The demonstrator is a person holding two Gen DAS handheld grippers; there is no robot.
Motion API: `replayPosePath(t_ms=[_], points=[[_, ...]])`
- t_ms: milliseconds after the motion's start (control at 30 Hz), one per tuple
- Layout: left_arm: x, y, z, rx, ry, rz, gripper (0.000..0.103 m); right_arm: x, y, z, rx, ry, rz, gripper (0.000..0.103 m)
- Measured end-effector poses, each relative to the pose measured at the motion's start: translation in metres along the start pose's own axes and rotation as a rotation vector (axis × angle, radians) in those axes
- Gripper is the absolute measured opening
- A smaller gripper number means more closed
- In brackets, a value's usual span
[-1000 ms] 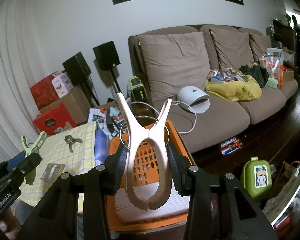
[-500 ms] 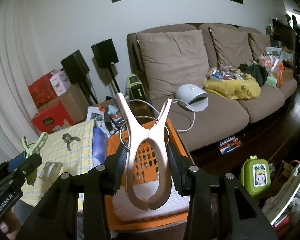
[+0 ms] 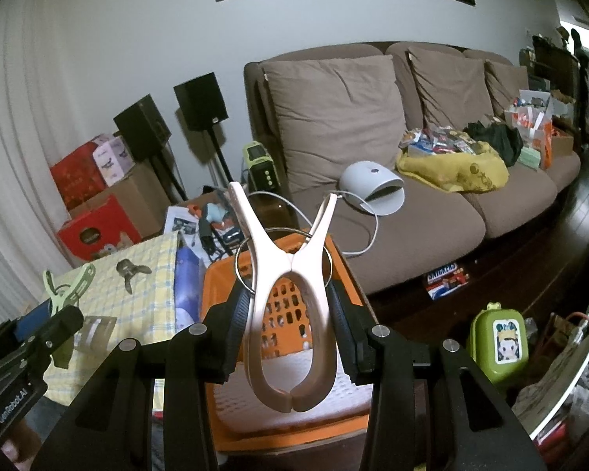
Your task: Organize objects
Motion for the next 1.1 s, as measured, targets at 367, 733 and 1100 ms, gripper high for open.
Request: replayPosePath(t_ms=[367,733,1100], points=[[0.005,0.003,-0.006,0.014,0.005,0.01,0.036,0.001,0.002,-0.006,0.007,0.006,0.009,0.041],[0.009,0.012,-0.015,0.024,0.014,0.025,0.036,0.003,0.004,-0.016,0.02,0.023,0.019,0.041],[0.009,0.014,-0.016,0.023,0.015,0.029,0.036,0.003,0.004,-0.021,0.027,0.03,0.022,0.041]])
Point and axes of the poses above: each gripper's, at about its wrist camera, not at the fingertips, and x roughly the way its jaws point, z to its left, y to its underside, the point moved 9 cm from there along x, roughly the way its jaws point, and after that the axes turned 15 degrees about -z, right-handed, at the moved point
